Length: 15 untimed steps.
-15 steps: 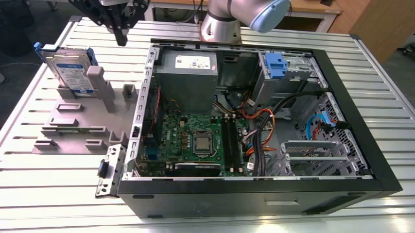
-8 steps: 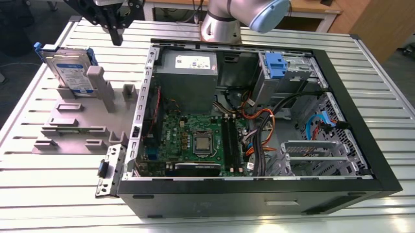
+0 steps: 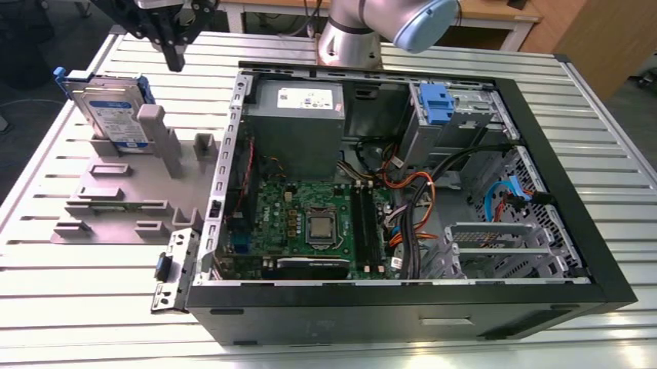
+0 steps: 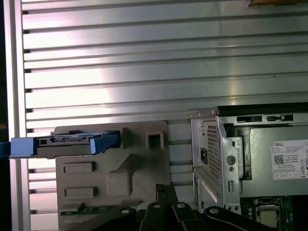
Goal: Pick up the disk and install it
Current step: 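Reach for the disk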
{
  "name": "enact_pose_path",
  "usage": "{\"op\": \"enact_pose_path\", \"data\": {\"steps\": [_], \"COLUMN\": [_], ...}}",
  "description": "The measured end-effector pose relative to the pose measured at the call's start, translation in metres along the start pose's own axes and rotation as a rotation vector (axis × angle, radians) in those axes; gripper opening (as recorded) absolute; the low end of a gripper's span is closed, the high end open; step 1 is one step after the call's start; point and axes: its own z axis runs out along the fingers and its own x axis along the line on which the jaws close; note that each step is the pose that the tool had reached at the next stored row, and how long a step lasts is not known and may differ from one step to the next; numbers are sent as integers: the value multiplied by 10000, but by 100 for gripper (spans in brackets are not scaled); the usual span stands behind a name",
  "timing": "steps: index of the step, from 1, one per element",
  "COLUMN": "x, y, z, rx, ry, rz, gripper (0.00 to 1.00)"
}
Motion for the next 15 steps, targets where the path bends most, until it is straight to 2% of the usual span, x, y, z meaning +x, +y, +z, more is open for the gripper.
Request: {"op": "enact_pose_path", "data": {"steps": [8,15], "x": [129,135], "y": [21,25], "z": [19,20], "rx": [6,5], "ry": [72,73], "rz": [7,8], "gripper": [11,11]}}
